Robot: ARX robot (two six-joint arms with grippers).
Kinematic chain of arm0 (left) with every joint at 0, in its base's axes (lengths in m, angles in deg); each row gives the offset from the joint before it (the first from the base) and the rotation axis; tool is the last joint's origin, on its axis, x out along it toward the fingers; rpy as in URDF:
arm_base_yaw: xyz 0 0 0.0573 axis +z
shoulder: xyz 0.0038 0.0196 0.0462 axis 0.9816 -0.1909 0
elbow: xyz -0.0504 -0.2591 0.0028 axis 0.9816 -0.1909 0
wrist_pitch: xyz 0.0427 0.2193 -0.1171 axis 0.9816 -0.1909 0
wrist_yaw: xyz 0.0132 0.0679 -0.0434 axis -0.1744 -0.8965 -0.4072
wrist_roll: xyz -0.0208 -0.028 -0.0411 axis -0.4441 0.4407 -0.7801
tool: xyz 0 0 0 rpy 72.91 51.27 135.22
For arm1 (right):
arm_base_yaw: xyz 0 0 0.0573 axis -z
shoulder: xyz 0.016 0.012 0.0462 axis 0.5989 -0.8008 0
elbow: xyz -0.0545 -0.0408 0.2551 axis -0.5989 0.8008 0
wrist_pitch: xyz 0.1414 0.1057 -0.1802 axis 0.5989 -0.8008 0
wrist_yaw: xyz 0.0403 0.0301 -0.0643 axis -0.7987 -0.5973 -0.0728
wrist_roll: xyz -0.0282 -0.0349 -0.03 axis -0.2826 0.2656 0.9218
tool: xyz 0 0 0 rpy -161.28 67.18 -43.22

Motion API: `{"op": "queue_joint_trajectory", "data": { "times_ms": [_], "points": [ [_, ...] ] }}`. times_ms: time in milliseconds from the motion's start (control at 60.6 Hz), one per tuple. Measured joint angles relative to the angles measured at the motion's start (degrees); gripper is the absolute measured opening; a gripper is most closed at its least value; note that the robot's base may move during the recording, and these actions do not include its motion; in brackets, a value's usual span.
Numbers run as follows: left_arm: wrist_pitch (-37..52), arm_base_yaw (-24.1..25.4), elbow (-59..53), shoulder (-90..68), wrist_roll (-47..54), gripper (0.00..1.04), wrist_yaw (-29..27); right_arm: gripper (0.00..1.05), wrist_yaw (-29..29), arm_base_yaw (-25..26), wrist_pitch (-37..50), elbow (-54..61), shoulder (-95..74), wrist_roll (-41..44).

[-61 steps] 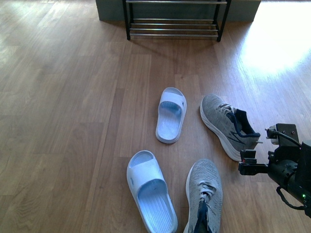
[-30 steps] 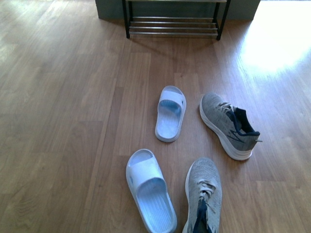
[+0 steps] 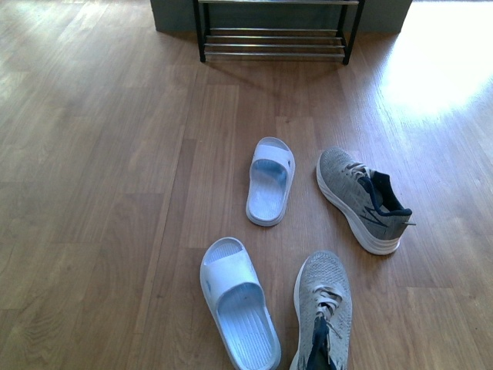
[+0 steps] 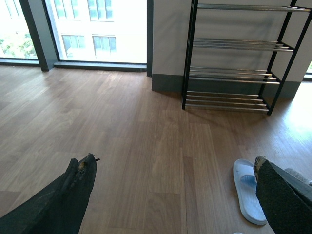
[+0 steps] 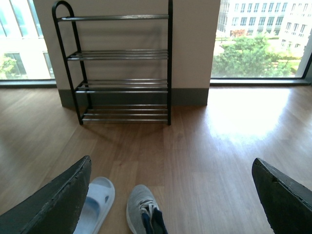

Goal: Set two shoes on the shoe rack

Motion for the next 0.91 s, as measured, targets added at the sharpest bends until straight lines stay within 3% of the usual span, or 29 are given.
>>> {"op": "queue_joint_trajectory", "data": {
  "times_ms": [446,479,545,594,677,776,908],
  "points": [
    [-0.02,0.00,0.00,0.00,0.00,0.95,0.00,0.96,0.00,0.00,0.00,0.00,0.00,0.00],
    [0.00,0.00,0.00,0.00,0.00,0.95,0.00,0.96,-1.68,0.26,-3.06,-0.59,1.42,-0.24],
    [-0.02,0.00,0.00,0.00,0.02,0.95,-0.07,0.96,-6.62,-0.09,-23.30,-3.48,6.10,-0.94],
    [0.00,0.00,0.00,0.00,0.00,0.95,-0.02,0.96,-5.73,-1.09,-34.88,-7.04,4.37,-1.14],
    [-0.02,0.00,0.00,0.02,0.00,0.95,0.02,0.96,-4.28,-2.93,-45.59,-12.28,-4.98,-1.16],
    [0.00,0.00,0.00,0.00,0.00,0.95,0.00,0.96,-5.18,-5.05,-49.94,-17.31,-20.83,0.24],
    [-0.02,0.00,0.00,0.00,0.00,0.95,0.00,0.96,-1.55,-6.32,-43.54,-19.93,-40.54,2.69]
  ]
}}
